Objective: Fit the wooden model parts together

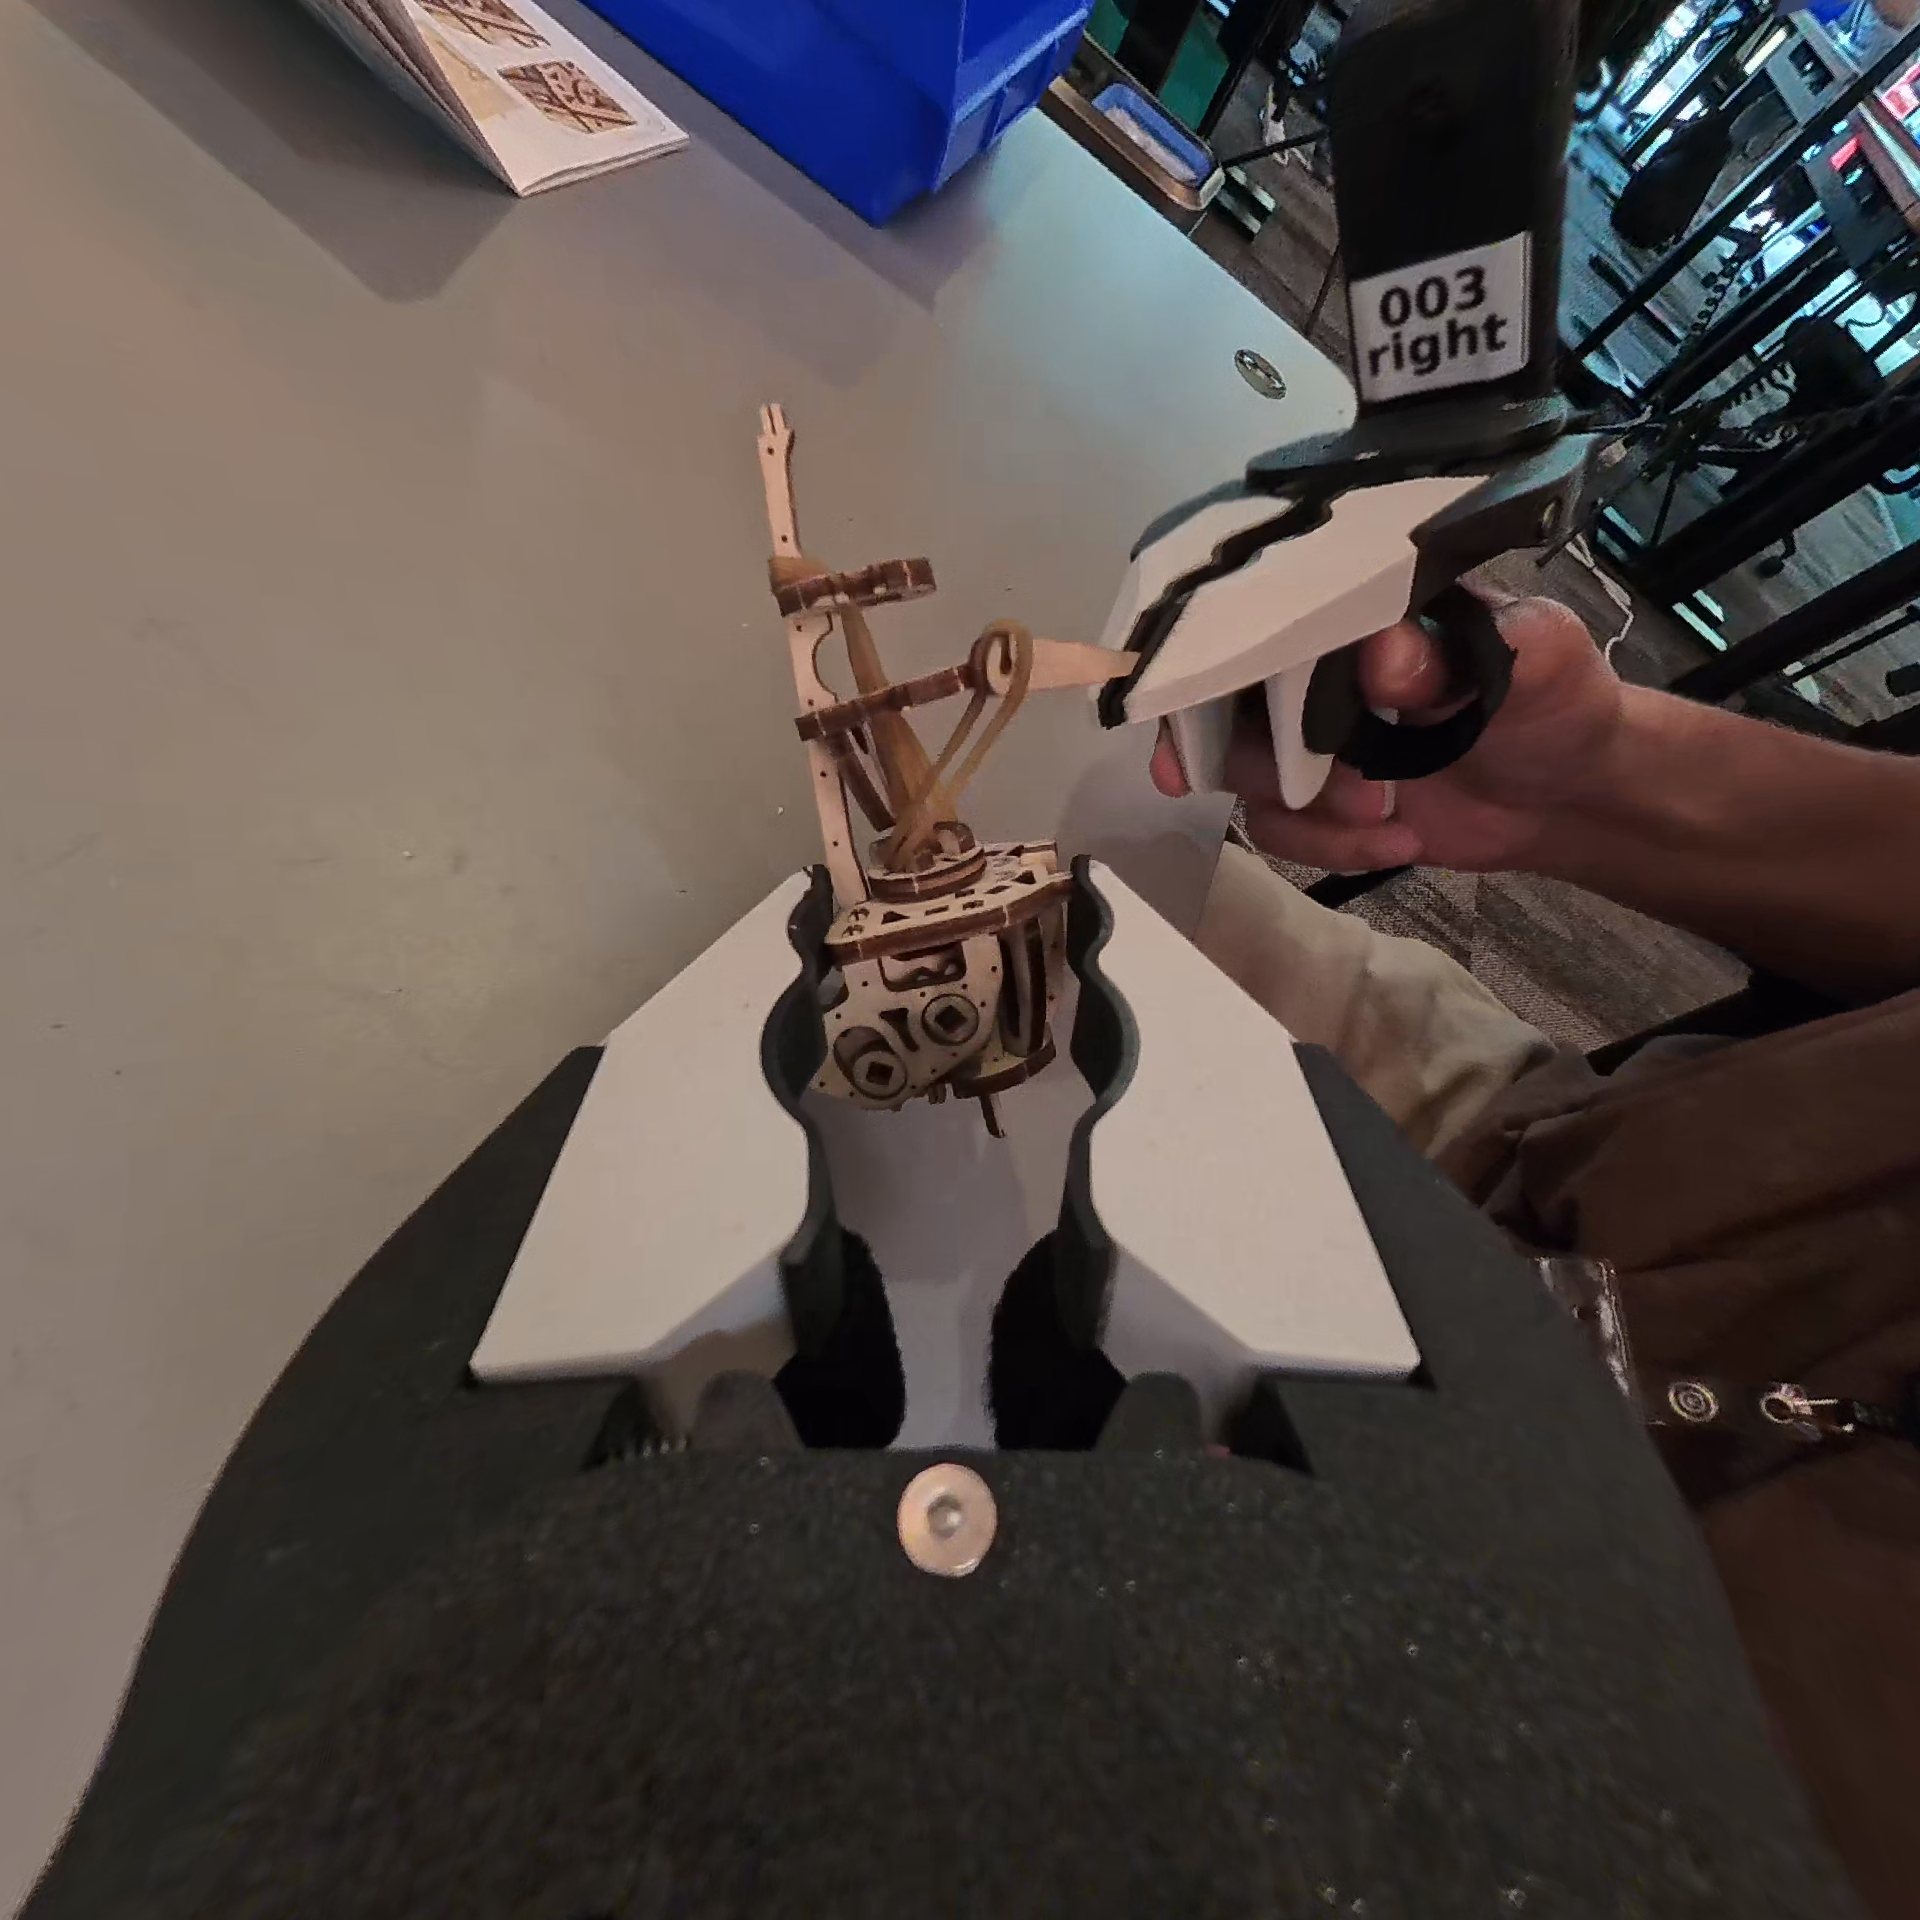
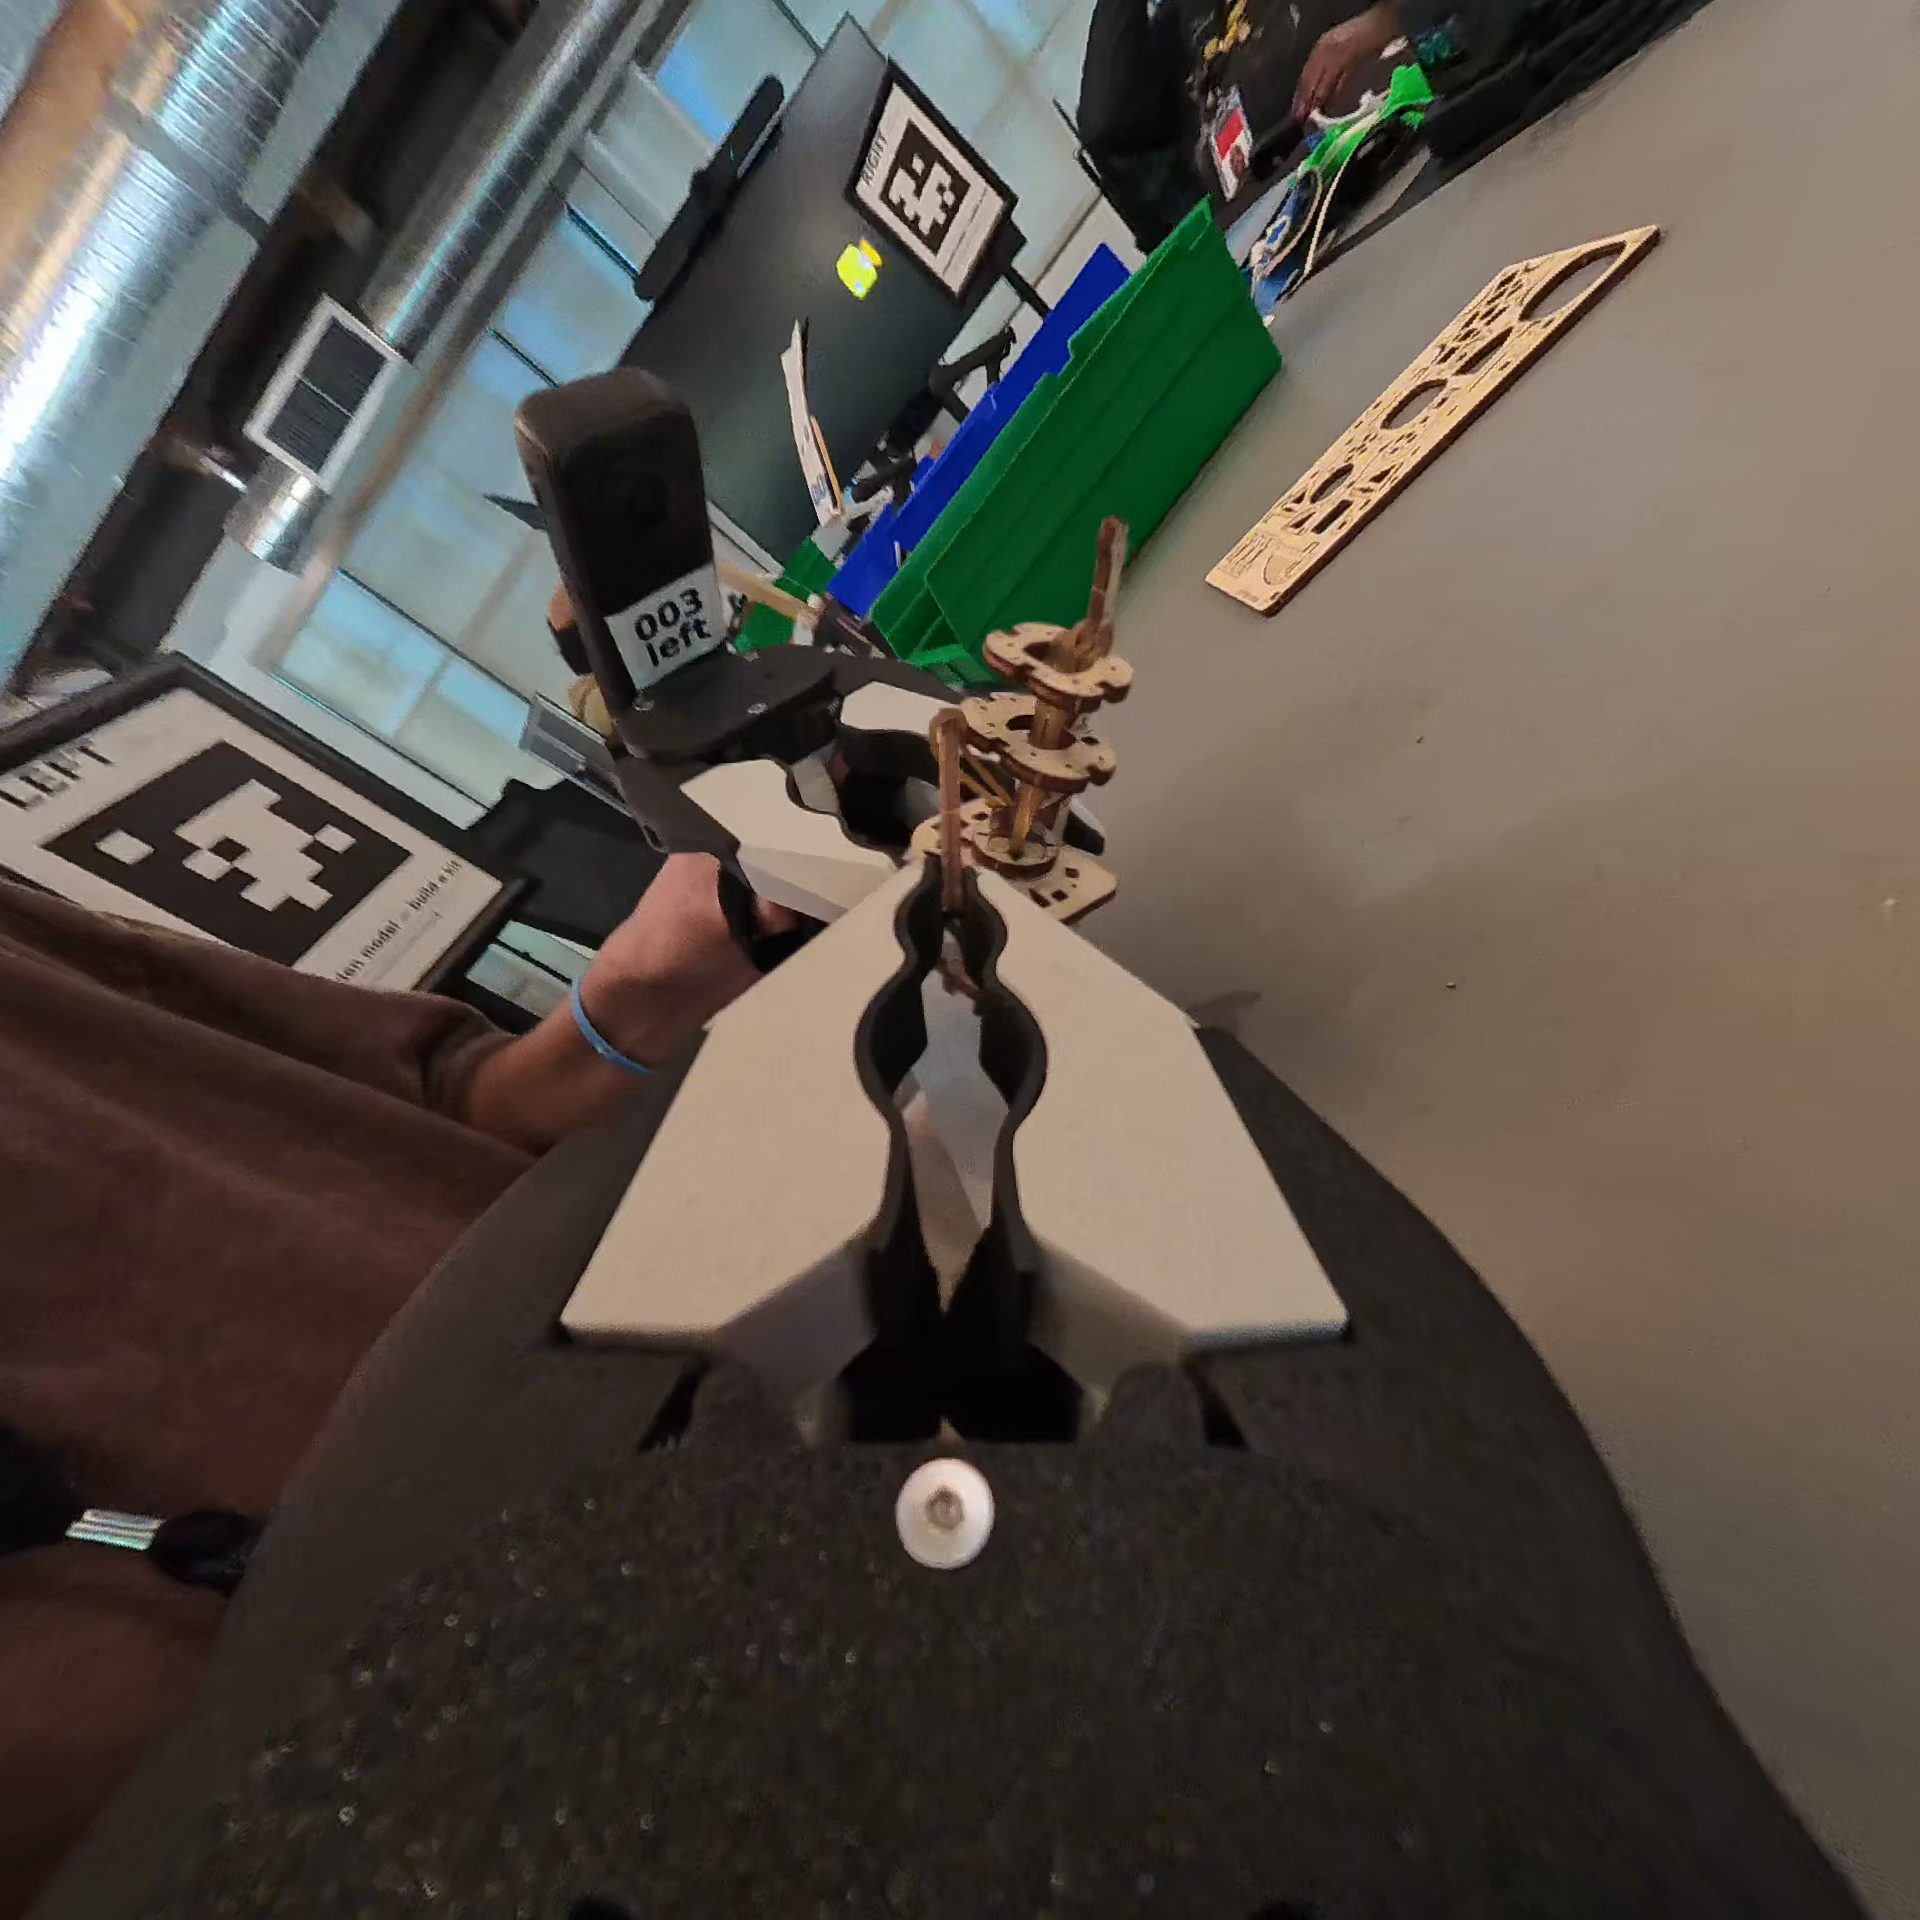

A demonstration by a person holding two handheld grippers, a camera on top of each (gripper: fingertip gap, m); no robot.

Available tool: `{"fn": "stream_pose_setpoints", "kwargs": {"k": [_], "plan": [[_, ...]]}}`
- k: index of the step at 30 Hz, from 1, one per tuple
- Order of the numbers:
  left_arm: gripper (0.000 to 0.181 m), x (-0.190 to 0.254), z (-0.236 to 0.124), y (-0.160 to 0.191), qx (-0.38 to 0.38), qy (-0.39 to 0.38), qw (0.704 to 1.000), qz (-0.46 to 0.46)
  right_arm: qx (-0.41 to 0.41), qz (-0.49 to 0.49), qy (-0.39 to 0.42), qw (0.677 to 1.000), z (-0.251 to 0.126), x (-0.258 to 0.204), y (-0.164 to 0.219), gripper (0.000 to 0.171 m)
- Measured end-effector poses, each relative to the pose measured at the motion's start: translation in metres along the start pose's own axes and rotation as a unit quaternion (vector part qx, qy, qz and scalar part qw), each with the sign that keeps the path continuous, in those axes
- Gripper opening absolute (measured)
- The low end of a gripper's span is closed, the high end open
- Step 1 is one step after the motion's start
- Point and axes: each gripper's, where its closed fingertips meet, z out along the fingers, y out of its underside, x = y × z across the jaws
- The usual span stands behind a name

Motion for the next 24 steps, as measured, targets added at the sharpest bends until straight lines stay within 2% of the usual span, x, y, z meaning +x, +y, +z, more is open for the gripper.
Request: {"fn": "stream_pose_setpoints", "kwargs": {"k": [16, 24], "plan": [[0.042, -0.006, 0.002, -0.006, 0.034, -0.004, 0.999, -0.041, 0.067, 0.131, -0.008, 0.989, 0.000, 0.010, 0.004, 0.002], [0.042, -0.004, 0.005, -0.002, 0.024, 0.000, 0.999, -0.044, 0.104, 0.169, -0.060, 0.978, -0.001, 0.001, -0.001, 0.002]]}}
